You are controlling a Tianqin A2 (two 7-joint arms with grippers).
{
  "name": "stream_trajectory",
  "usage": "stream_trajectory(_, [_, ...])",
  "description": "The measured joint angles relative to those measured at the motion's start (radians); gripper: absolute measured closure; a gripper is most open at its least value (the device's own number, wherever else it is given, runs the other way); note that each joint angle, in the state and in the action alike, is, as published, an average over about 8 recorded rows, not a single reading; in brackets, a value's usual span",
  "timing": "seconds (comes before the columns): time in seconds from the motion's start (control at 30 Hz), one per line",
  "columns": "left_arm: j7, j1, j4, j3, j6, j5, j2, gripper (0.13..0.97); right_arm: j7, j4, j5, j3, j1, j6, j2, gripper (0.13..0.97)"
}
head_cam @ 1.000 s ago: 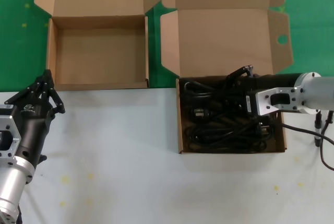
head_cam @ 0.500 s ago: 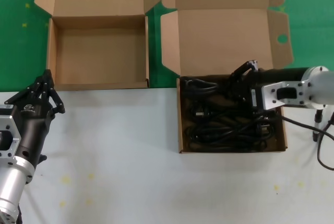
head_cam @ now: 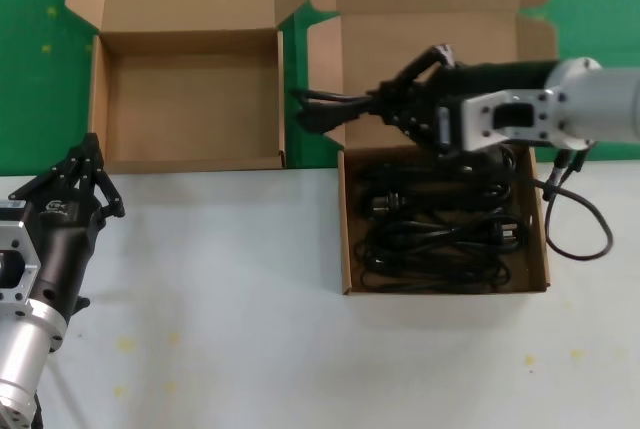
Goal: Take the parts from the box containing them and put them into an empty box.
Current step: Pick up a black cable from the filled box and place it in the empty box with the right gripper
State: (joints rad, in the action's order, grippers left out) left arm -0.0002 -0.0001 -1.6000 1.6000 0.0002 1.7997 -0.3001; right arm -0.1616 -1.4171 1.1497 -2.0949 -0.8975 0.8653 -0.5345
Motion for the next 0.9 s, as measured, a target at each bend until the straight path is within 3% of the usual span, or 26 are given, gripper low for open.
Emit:
stream_trajectory(0.6, [0.000,0.000,0.000,0.000,0.000,0.000,0.000,0.953,-0.038,0.269,-0.008,-0.096,-0.162,-0.081,0.348,0.889])
stream_trajectory(0.9, [0.000,0.000,0.000,0.000,0.000,0.000,0.000,0.953,-0.083,0.359,0.025,-0.102,-0.190,-0.141,0.437,0.882])
